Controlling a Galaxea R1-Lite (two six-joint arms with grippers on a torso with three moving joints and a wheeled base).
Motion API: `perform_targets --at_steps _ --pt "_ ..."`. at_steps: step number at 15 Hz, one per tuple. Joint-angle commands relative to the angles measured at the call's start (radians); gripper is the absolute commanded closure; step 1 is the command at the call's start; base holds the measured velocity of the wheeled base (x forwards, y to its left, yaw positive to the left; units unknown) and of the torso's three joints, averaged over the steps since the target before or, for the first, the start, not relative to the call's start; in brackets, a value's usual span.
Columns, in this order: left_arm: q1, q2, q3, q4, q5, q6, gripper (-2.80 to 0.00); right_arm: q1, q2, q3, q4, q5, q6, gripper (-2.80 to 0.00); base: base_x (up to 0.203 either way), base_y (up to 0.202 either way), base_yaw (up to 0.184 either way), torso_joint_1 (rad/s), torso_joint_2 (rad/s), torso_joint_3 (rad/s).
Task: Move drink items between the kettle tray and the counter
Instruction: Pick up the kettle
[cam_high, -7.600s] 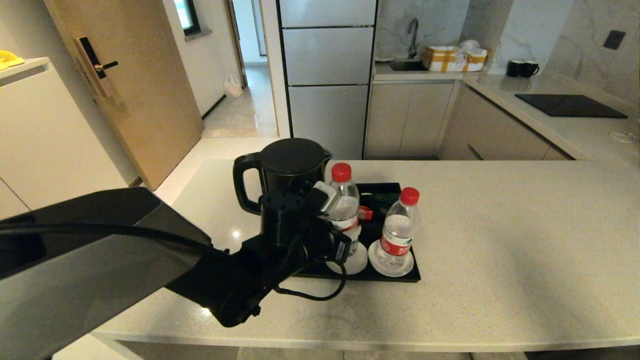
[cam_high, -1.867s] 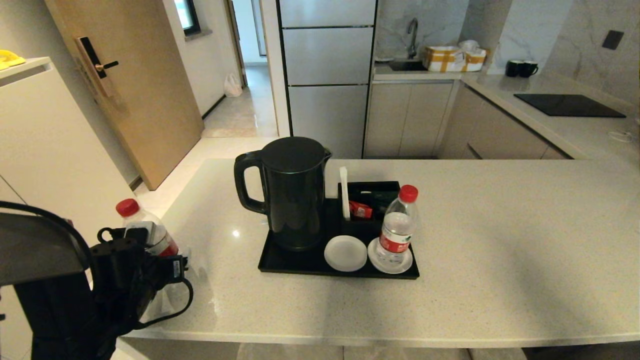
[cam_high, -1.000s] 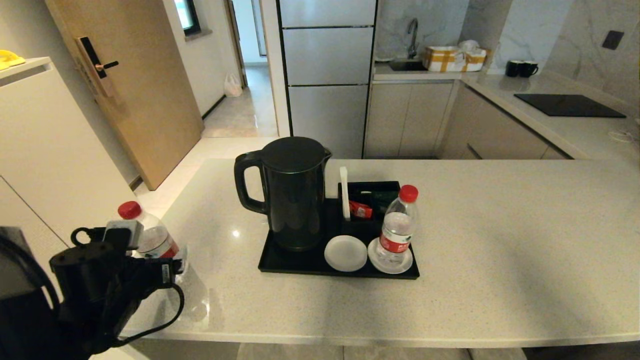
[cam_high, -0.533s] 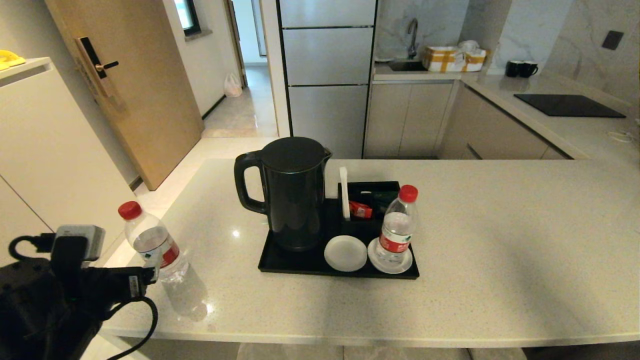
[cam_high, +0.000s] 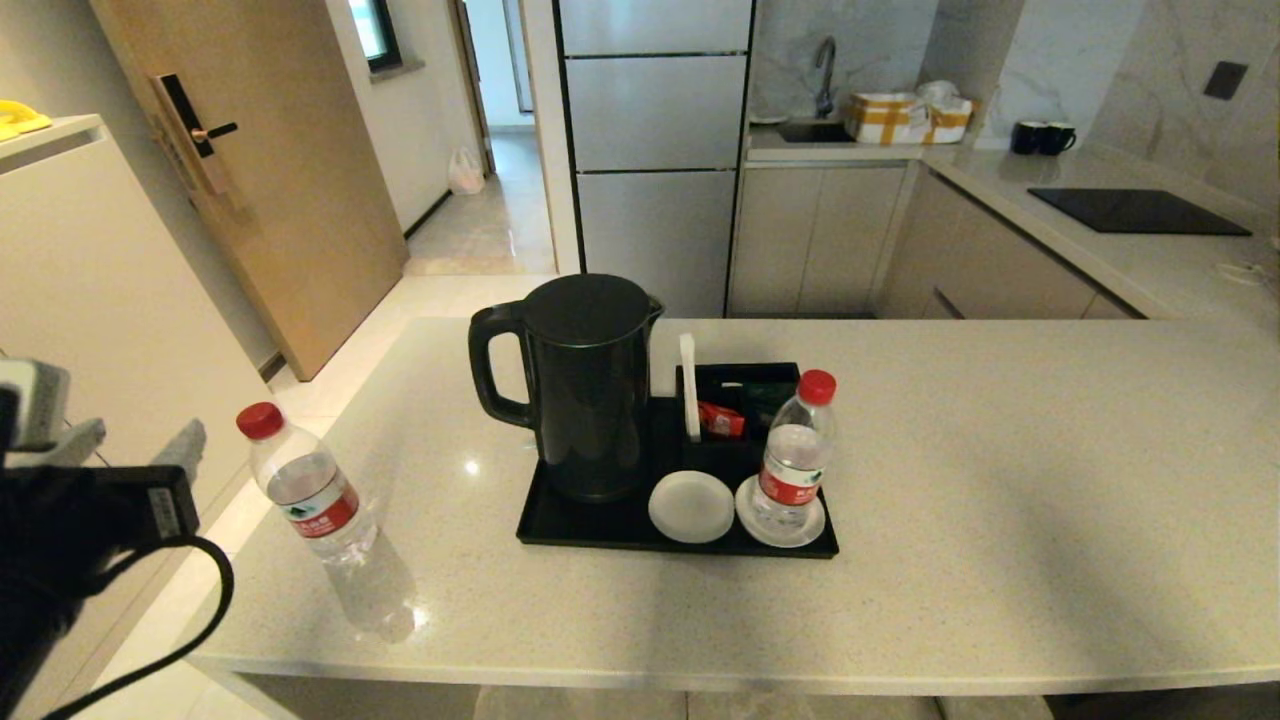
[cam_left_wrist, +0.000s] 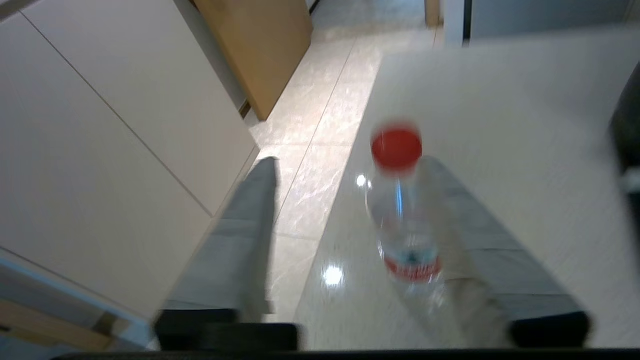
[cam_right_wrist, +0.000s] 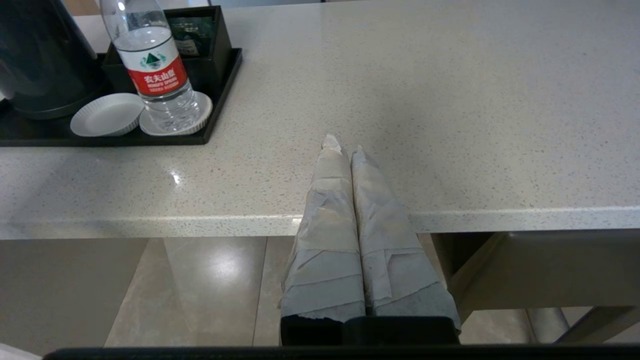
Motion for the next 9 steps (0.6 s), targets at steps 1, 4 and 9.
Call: perform_targets --at_steps 1,4,9 --pt "-0.022 -0.163 -0.200 0.385 0.002 -0.058 0.00 0.001 0.000 0.000 0.000 0.000 0.000 0.00 0.000 0.000 0.000 0.000 0.00 0.000" --pt "-0.144 -0.250 -0.375 0.682 -0.002 -0.139 0.00 0.001 0.000 -0.001 0.000 0.000 0.000 0.00 0.000 0.000 0.000 0.000 0.00 0.000" --pt "-0.233 -0.386 -0.672 1.133 -0.005 -0.187 0.00 0.001 0.000 0.001 0.000 0.000 0.000 0.00 0.000 0.000 0.000 0.000 0.00 0.000"
